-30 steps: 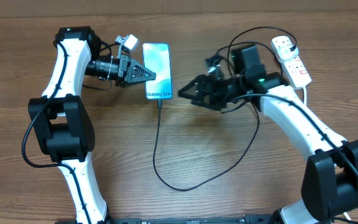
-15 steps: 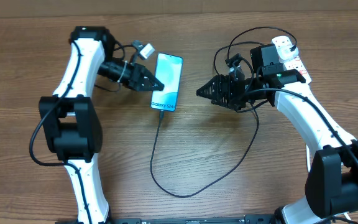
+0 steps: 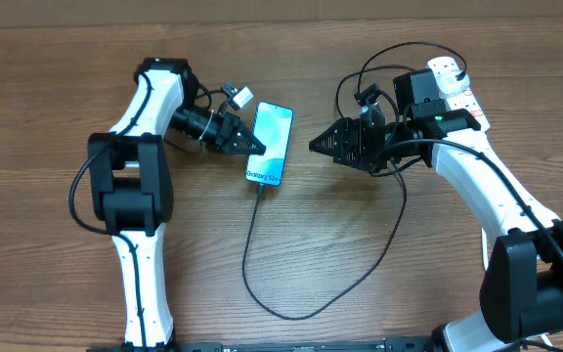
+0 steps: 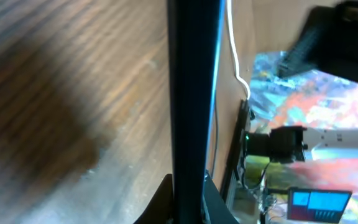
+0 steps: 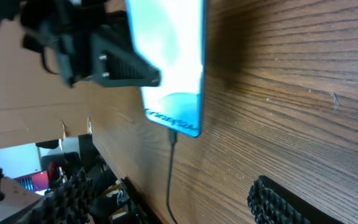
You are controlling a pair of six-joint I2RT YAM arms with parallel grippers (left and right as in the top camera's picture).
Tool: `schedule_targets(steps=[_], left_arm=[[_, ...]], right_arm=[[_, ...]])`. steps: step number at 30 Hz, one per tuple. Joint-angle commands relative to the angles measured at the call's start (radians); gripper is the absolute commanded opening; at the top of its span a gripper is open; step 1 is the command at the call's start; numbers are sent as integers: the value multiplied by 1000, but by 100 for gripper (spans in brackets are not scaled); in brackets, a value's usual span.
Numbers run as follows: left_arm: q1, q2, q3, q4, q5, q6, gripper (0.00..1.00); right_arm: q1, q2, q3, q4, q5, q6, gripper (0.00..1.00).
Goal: Plug charger to phone and switch on socket
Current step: 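Lower the phone with the left gripper and lay it flat on the table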
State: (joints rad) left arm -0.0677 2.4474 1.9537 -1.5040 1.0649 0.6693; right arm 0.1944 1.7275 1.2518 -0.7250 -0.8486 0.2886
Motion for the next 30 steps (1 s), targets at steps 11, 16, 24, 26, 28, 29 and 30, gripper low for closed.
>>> schedule_targets(steps=[11, 16, 24, 26, 28, 29, 30], left_arm=[[3, 103, 11, 148, 45, -252, 4], [3, 104, 11, 151, 26, -251, 4], [3, 104, 11, 151, -11, -259, 8], [3, 104, 11, 151, -11, -259, 9], [3, 104, 11, 151, -11, -259, 12], [3, 104, 11, 151, -11, -259, 13], [3, 103, 11, 152, -13, -259, 14]], right_arm=[[2, 5, 12, 4, 3, -10, 80], [2, 5, 12, -4, 3, -10, 80], [2, 5, 12, -3, 3, -10, 80], [2, 5, 12, -3, 3, -10, 80], [2, 5, 12, -3, 3, -10, 80], [2, 5, 12, -3, 3, -10, 80], [2, 5, 12, -3, 4, -10, 80]])
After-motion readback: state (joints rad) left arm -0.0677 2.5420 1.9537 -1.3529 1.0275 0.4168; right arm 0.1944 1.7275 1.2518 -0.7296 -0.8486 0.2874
